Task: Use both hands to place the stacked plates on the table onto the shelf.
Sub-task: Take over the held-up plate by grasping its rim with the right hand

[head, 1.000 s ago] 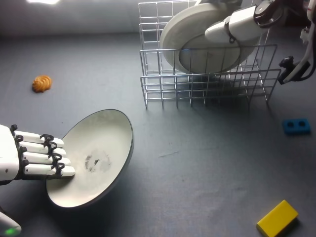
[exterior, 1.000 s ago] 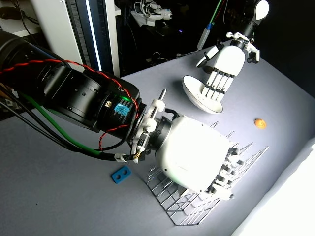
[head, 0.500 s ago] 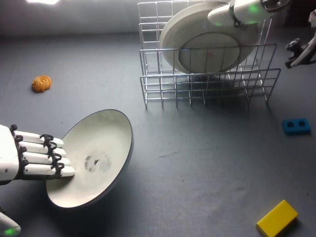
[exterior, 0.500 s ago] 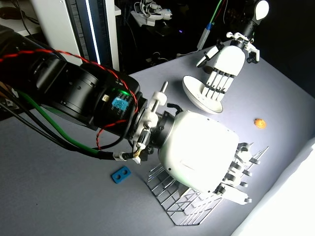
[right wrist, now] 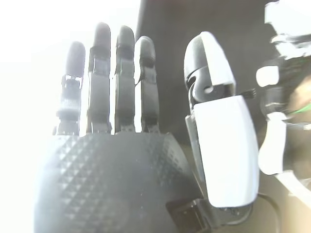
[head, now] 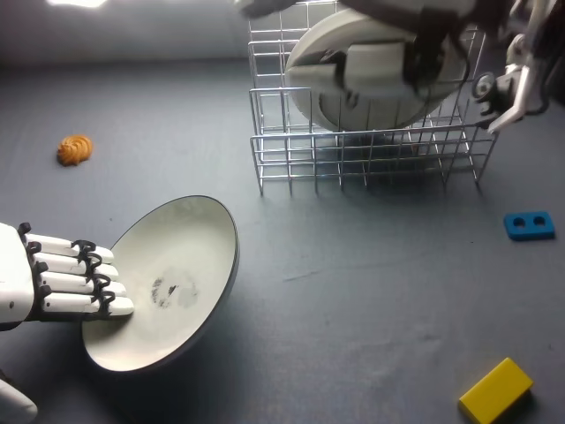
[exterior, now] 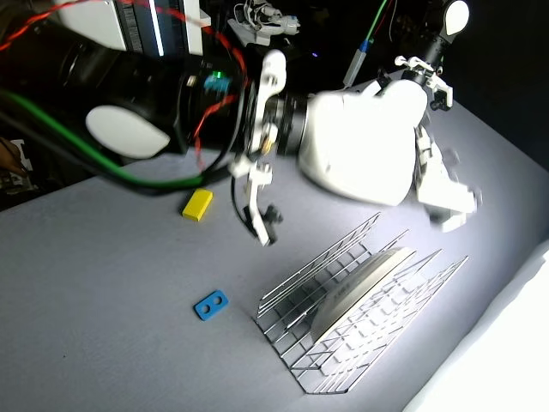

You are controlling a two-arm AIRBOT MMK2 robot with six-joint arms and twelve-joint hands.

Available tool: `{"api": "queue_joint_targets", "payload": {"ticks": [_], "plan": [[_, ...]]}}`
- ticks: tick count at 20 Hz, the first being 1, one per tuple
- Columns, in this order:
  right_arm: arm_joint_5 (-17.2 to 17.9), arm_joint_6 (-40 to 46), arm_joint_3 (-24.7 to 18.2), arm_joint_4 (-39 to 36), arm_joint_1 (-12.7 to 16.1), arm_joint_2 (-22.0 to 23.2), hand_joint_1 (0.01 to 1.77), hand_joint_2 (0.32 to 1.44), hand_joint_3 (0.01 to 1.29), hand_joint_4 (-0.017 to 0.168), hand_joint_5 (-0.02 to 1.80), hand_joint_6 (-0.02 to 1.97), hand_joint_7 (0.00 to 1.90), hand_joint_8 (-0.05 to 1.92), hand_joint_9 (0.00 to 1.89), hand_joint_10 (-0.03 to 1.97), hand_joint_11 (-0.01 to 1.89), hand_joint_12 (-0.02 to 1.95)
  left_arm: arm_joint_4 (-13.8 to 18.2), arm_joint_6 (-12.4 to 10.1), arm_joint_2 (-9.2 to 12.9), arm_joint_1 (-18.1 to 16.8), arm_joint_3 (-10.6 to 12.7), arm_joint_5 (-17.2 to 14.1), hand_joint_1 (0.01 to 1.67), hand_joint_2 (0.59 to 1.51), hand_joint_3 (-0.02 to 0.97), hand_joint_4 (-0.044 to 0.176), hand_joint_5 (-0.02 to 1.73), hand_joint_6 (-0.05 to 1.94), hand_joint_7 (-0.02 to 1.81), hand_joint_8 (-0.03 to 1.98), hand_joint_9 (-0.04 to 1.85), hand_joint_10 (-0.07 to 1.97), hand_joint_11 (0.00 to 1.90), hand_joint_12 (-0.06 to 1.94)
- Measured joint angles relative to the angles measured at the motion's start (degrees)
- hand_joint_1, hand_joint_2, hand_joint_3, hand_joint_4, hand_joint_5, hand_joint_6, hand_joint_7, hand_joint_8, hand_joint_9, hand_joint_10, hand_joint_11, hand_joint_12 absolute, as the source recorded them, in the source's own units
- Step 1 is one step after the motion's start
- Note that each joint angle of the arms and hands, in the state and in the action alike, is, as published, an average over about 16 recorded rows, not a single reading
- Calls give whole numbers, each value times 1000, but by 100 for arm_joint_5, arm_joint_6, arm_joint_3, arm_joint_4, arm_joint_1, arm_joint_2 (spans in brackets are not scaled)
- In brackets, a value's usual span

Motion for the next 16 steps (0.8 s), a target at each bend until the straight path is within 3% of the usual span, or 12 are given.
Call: {"api": "queue_joint_targets", "payload": {"ticks": [6, 12, 16], "plan": [[81, -1079, -499, -304, -346, -264, 969, 1074, 12, 2, 293, 48, 313, 25, 248, 102, 28, 685, -32, 0, -1, 7, -2, 12, 18, 1167, 9, -8, -2, -21, 26, -5, 18, 7, 15, -28], [12, -1783, -485, -446, -720, -775, 1136, 950, 11, 4, 77, 48, 62, 25, 52, 10, 16, 184, -68, 1, -1, 20, -5, 25, 17, 1168, 8, -7, -2, -22, 26, -4, 17, 7, 15, -28], [-75, -1973, -256, -500, -909, -1162, 1195, 904, 11, 5, 22, 49, 11, 25, 16, -3, 18, 120, -89, 1, -2, 35, -6, 34, 17, 1170, 8, -6, -3, -22, 26, -4, 16, 7, 15, -28]]}}
